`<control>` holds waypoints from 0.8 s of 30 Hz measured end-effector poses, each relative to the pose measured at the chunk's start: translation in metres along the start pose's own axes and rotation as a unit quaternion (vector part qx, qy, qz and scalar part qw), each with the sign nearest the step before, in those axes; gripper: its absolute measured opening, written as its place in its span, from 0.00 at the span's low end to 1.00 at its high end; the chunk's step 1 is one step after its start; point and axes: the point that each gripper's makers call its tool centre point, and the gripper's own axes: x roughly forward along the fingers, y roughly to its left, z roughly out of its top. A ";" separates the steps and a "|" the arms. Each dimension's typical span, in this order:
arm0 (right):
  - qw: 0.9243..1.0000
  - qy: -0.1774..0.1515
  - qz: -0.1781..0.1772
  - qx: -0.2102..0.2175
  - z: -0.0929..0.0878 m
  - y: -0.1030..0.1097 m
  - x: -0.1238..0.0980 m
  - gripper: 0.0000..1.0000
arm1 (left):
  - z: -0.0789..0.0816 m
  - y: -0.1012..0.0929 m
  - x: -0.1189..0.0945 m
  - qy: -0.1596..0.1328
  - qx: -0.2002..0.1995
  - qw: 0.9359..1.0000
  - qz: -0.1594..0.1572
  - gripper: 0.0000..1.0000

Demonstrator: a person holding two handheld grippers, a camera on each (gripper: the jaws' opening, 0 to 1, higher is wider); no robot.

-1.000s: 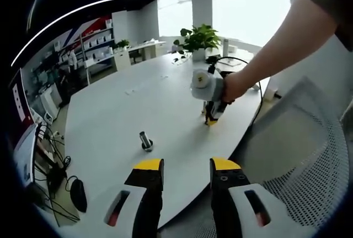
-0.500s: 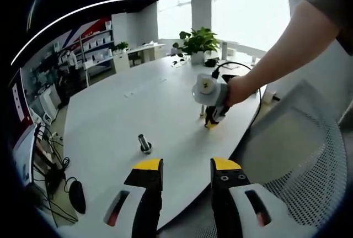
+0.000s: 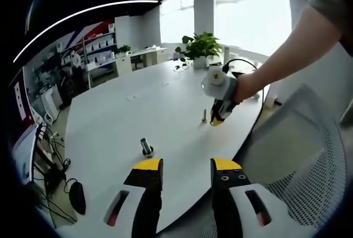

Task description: Place the washer onto the threaded stud by aligning its center hole with the stud, sliding it down to the base, and recovering from edge contact or off-axis alignment until the washer reaches the visible bottom stop.

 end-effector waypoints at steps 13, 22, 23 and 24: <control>1.000 -0.022 -0.016 0.014 -0.001 -0.020 -0.022 0.13 | 0.002 0.001 -0.001 -0.005 0.002 1.000 0.004 0.33; 0.999 -0.037 -0.027 0.016 0.004 -0.032 -0.034 0.13 | 0.004 0.000 -0.001 -0.010 0.006 1.000 0.001 0.33; 0.999 -0.038 -0.027 0.016 0.004 -0.033 -0.034 0.13 | 0.004 0.000 -0.001 -0.010 0.006 1.000 0.001 0.33; 0.999 -0.038 -0.028 0.016 0.004 -0.035 -0.035 0.13 | 0.004 0.000 -0.001 -0.011 0.005 1.000 0.001 0.33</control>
